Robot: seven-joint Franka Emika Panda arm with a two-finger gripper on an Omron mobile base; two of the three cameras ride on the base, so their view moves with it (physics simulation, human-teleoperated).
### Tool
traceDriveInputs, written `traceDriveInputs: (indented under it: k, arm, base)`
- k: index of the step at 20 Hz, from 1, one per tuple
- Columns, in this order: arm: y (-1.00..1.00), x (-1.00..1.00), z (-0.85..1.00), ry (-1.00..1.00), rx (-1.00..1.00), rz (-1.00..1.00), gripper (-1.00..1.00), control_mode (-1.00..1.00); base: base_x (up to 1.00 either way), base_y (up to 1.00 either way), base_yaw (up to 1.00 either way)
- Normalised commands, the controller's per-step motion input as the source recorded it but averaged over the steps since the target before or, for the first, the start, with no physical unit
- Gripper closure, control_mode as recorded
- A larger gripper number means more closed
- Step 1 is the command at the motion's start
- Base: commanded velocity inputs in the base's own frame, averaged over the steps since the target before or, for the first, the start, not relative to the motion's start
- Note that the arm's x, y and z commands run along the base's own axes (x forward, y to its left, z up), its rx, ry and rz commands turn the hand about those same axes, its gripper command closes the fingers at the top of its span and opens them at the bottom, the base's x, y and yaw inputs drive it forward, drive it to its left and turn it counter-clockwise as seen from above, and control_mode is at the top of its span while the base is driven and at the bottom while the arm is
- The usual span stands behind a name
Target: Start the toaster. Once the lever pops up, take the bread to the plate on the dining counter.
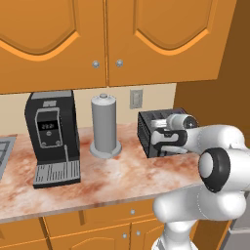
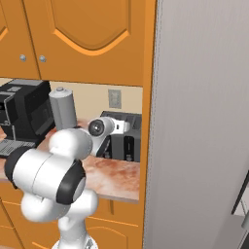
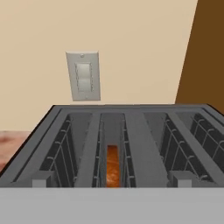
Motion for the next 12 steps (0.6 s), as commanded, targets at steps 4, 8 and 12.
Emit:
traceDriveInputs:
  k: [4,8,12]
  arm:
    - [0.00,0.00,-0.15,0.00,0.00,0.00,-1.00,-1.00]
    - [0.00,0.00,-0.08,0.00,0.00,0.00,-1.00,-1.00]
    - [0.00,0.00,0.00,0.06,0.00,0.00,-1.00,-1.00]
  base:
    - [0.00,0.00,0.00]
    - [0.00,0.00,0.00]
    - [0.00,0.00,0.00]
